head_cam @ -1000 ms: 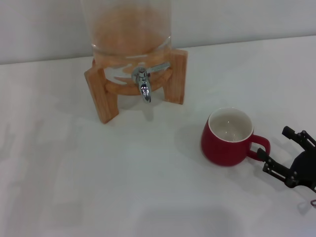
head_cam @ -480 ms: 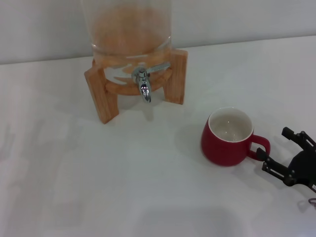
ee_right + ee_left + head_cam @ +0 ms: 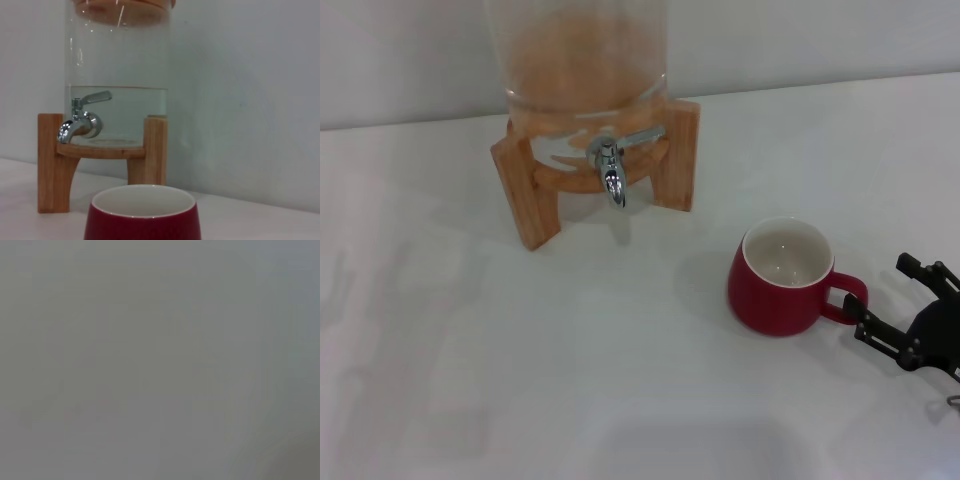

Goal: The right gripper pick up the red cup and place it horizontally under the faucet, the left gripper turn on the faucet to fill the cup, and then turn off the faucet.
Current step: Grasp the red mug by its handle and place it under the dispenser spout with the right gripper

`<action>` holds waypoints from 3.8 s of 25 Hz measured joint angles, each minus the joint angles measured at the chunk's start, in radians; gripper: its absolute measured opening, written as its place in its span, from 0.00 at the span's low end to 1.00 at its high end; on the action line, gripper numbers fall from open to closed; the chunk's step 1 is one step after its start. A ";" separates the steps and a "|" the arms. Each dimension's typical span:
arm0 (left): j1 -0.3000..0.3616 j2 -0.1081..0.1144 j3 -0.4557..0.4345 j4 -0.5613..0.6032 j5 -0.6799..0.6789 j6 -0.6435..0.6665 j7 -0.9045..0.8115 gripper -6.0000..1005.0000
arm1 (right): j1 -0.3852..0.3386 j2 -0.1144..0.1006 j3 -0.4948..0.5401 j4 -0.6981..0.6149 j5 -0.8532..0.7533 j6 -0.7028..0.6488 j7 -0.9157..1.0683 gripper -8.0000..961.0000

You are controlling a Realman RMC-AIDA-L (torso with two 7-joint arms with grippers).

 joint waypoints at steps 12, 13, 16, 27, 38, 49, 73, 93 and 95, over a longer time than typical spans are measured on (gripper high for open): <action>0.005 -0.001 0.001 0.002 0.000 0.001 0.000 0.83 | -0.001 0.001 0.001 0.000 0.016 0.013 -0.001 0.90; 0.006 -0.001 0.001 0.003 0.000 0.001 0.000 0.83 | -0.001 0.001 0.001 0.000 0.019 0.014 -0.001 0.90; 0.009 -0.001 0.001 0.006 0.000 0.004 0.000 0.83 | 0.001 0.001 0.007 0.000 0.026 0.020 -0.001 0.90; 0.011 -0.002 0.001 0.008 0.000 0.008 0.000 0.83 | 0.015 0.002 0.013 -0.013 0.027 0.041 -0.002 0.90; 0.012 -0.002 0.004 0.008 0.000 0.009 0.000 0.83 | 0.024 0.003 0.023 -0.014 0.033 0.079 -0.002 0.88; 0.012 -0.002 0.005 0.009 0.000 0.009 0.000 0.83 | 0.029 0.003 0.026 -0.026 0.061 0.094 -0.031 0.84; 0.005 -0.002 0.004 0.009 0.000 0.006 0.000 0.83 | 0.043 0.003 0.026 -0.026 0.062 0.117 -0.033 0.54; 0.004 -0.002 0.004 0.009 0.000 0.003 0.000 0.83 | 0.043 0.003 0.020 -0.043 0.058 0.108 -0.083 0.16; 0.005 -0.002 0.004 0.009 0.000 0.003 0.000 0.83 | 0.043 0.003 0.020 -0.047 0.056 0.106 -0.083 0.13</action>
